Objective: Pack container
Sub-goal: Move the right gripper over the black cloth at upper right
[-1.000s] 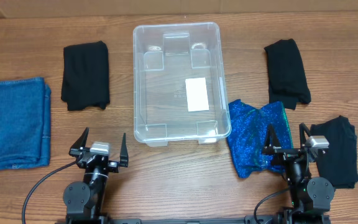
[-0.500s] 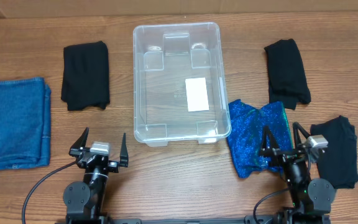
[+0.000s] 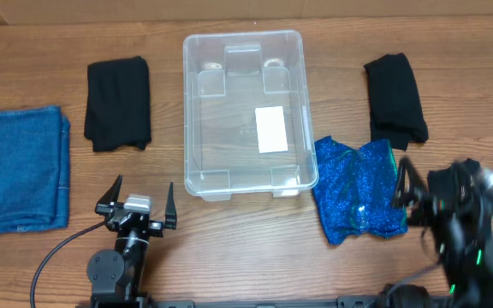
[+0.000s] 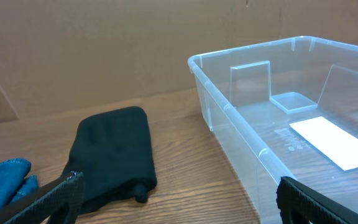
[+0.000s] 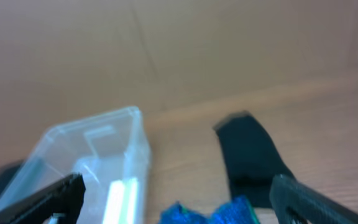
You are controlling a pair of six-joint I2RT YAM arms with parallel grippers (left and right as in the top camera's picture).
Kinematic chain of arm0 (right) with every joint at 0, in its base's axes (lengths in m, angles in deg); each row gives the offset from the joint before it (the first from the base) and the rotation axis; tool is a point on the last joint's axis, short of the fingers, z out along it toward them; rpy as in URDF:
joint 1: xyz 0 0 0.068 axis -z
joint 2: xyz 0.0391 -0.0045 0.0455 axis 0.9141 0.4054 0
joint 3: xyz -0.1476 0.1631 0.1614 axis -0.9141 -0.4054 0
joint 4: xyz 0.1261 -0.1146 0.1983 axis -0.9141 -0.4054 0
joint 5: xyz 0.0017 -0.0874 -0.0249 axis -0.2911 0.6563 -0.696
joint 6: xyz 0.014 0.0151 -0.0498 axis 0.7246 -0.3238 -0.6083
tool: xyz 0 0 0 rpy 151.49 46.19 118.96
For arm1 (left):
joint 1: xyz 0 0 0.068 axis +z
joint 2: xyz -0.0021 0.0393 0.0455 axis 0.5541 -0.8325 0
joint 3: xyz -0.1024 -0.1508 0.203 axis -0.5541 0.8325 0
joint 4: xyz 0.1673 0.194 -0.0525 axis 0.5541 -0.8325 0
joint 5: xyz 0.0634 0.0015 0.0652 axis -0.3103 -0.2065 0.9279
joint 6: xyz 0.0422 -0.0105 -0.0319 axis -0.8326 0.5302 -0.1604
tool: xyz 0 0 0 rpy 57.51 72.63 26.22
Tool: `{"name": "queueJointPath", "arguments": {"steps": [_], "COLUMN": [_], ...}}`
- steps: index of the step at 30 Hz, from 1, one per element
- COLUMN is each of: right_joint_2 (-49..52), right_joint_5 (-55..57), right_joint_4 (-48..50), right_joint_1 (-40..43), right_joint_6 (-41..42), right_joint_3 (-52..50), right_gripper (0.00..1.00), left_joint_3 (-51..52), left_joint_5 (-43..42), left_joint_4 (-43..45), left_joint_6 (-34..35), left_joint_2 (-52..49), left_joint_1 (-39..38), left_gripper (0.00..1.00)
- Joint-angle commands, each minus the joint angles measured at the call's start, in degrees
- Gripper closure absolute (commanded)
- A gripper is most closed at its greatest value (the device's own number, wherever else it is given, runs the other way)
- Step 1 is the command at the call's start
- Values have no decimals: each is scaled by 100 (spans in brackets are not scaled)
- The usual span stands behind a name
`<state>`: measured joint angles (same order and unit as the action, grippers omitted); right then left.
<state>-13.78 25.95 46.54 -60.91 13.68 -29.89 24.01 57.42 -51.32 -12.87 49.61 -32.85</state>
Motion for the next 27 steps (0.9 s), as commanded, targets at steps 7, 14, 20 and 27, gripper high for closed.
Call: {"name": "queueJointPath", "arguments": {"steps": [7,14,20,27], "right_joint_2": [6113,7512,8312,8800], "right_joint_5": [-358,1167,461,-2024], "right_joint_4": [-2868,-1228,-721,-1139], "right_joint_1": [-7,28,741,1495], "right_joint_6": [-1585,-1825,-2339,-3357], "right_joint_3": [4776,5088,5088,5086], "right_gripper": [0,0,0,0], "left_joint_3": [20,20,20,20], "left_joint_5": [0,-2,-2,0], "left_joint_4": [-4,-7,-7,-4], "left_joint_6": [-42,-42,-42,-42], "left_joint_2": [33,33,33,33], "left_joint_1": [31,31,31,31], "left_gripper": [0,0,0,0]}}
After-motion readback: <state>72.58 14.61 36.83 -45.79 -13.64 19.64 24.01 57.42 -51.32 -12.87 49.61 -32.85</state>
